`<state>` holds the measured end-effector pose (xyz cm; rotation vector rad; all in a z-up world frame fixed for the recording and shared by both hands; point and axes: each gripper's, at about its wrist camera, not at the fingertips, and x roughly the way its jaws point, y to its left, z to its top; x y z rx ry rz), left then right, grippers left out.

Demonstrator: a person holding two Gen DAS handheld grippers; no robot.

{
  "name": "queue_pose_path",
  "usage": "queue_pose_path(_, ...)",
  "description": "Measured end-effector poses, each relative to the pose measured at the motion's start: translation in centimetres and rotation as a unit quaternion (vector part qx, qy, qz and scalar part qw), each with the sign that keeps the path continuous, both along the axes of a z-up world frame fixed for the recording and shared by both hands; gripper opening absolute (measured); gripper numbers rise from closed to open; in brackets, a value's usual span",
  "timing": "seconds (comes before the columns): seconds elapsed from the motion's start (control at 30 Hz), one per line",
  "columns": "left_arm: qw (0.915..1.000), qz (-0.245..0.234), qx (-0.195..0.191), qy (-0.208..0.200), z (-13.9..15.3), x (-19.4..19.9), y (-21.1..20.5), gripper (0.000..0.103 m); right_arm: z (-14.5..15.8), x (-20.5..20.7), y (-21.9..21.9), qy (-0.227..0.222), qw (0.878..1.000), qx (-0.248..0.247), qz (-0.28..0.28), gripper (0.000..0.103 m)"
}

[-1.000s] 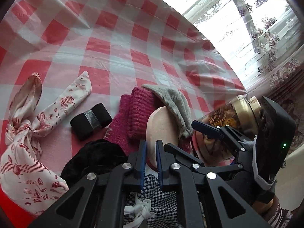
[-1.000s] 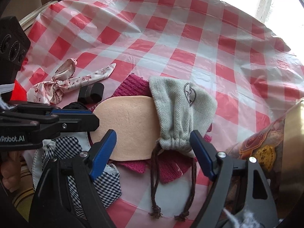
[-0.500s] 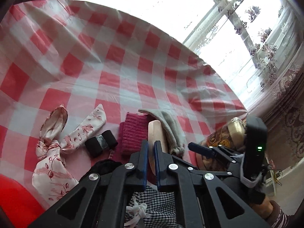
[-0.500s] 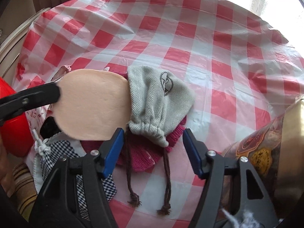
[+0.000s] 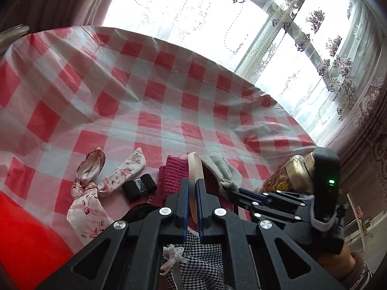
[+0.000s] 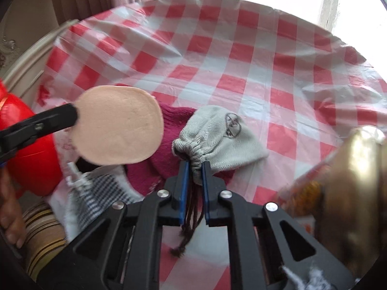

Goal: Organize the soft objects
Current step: 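Grasp the grey drawstring pouch by its neck with the right tool, then carry the grey pouch into the box and open the right tool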

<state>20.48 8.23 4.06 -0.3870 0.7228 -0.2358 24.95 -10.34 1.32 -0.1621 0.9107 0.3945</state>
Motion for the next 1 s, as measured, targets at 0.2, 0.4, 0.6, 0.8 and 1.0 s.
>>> queue_pose_path(0.2, 0.9999, 0.005, -0.005, -0.015, 0.9, -1.5, -0.1, 0.006, 3.4, -4.3, -1.4, -0.017, 0.999, 0.024, 0.013, 0.014)
queue_pose_path(0.4, 0.9994, 0.006, -0.017, -0.028, 1.9, -3.8, -0.6, 0.006, 6.1, -8.6, -4.7, -0.014, 0.997, 0.074, 0.010, 0.014)
queue_pose_path(0.6, 0.9989, 0.001, -0.027, -0.038, 3.2, -6.5, -1.3, 0.006, 7.8, -13.8, -10.8, -0.005, 0.993, 0.113, -0.027, 0.014)
queue_pose_path(0.8, 0.9981, -0.025, -0.030, -0.048, 4.6, -9.5, -3.5, 0.006, 8.5, -20.1, -19.2, -0.014, 0.988, 0.103, -0.112, 0.014)
queue_pose_path(1.0, 0.9962, -0.064, -0.025, -0.055, 5.7, -11.4, -6.8, 0.006, 7.6, -26.2, -27.8, -0.008, 0.971, 0.086, -0.225, 0.014)
